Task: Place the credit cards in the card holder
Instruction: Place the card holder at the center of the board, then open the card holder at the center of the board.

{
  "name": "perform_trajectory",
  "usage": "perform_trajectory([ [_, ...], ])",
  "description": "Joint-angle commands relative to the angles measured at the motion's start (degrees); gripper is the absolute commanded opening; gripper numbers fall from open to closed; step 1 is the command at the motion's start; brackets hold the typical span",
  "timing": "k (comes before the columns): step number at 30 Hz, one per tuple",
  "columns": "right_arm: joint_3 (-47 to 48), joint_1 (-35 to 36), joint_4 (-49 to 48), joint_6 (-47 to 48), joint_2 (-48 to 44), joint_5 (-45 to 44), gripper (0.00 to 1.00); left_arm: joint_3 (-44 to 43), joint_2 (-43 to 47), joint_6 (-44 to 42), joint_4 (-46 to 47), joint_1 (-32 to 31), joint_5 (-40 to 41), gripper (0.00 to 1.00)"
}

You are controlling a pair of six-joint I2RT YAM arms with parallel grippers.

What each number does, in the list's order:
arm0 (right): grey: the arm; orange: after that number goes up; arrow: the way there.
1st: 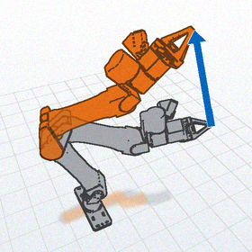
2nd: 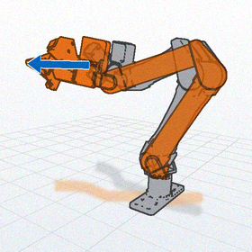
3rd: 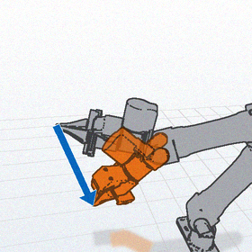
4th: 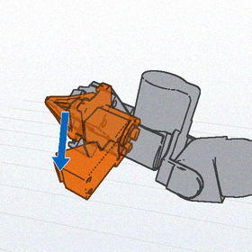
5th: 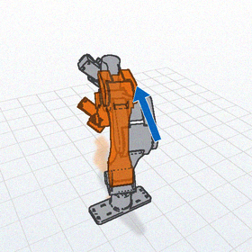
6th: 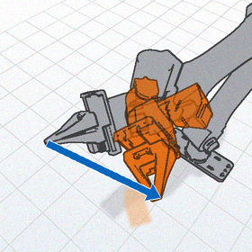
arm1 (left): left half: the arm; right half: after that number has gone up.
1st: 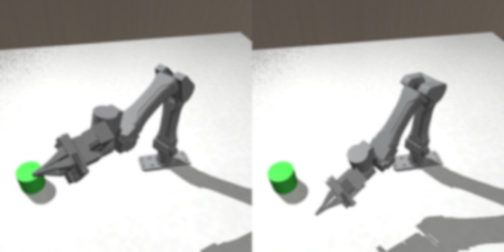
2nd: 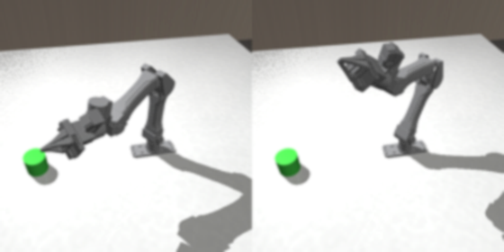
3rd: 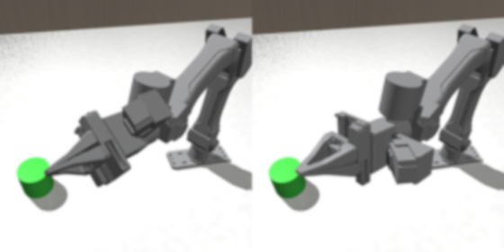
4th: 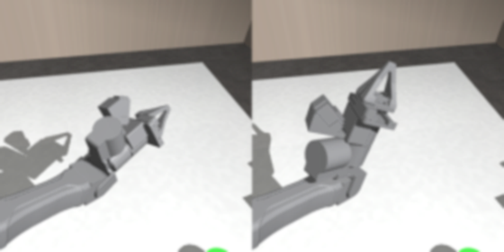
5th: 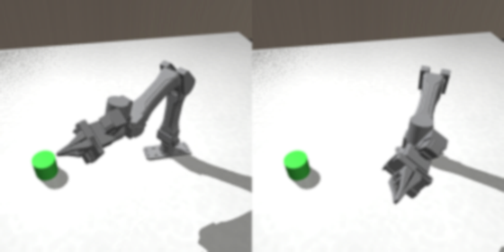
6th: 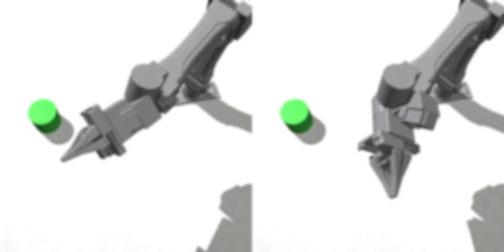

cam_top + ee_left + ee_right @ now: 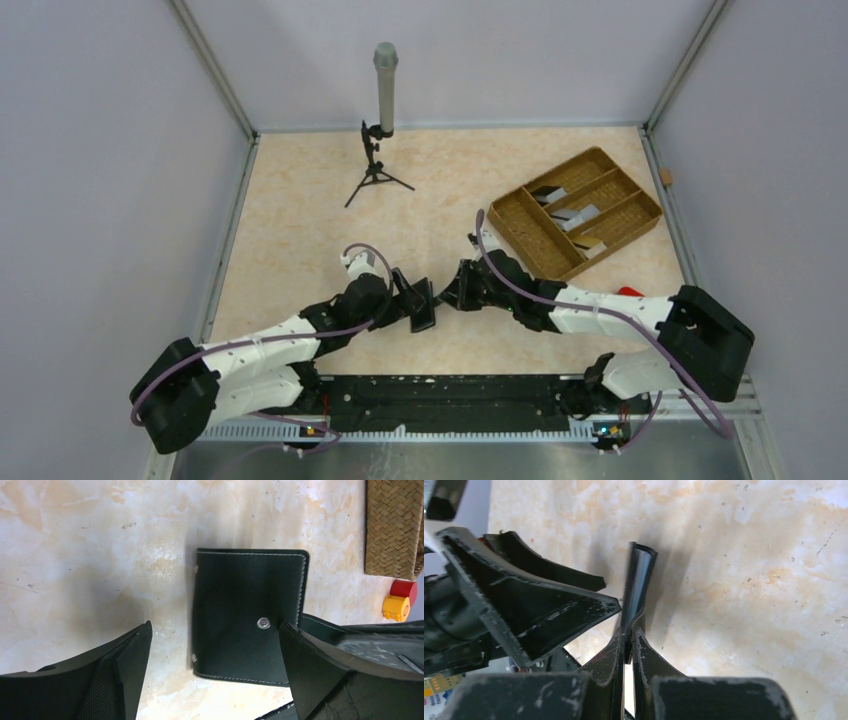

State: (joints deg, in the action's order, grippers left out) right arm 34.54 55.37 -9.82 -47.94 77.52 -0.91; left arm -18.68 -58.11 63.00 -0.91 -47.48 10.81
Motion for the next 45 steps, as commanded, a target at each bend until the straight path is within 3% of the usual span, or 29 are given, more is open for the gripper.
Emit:
perform_trajectory([
  [1, 2.32, 0.44, 2.66, 3.15, -4.85, -1.19, 0.0, -4.2, -0.33, -4.77, -2.1, -0.16, -1.08, 0.99],
  [12, 1.78, 0.45, 3.41, 3.64, -5.12, -0.87, 0.0, -6.86, -3.58, -6.41, 2.95, -0.2, -4.65, 0.99],
  [22, 1.58, 0.49, 3.21, 3.51, -5.77, -0.39, 0.0, -11.65, -9.73, -11.47, 1.17, -0.15, -6.61, 0.99],
  [29, 1.49, 0.44, 4.46, 3.81, -6.91, -1.71, 0.0, -14.92, -13.17, -13.54, -7.19, -0.15, -3.01, 0.98],
  [38, 1.45, 0.44, 7.52, 4.0, -8.59, -4.73, 0.0, -16.33, -11.45, -15.16, -15.83, -0.16, 4.19, 0.96],
  [45, 1.32, 0.44, 8.25, 3.98, -7.98, -5.51, 0.0, -15.16, -8.85, -16.03, -15.92, -0.15, 4.8, 0.98],
])
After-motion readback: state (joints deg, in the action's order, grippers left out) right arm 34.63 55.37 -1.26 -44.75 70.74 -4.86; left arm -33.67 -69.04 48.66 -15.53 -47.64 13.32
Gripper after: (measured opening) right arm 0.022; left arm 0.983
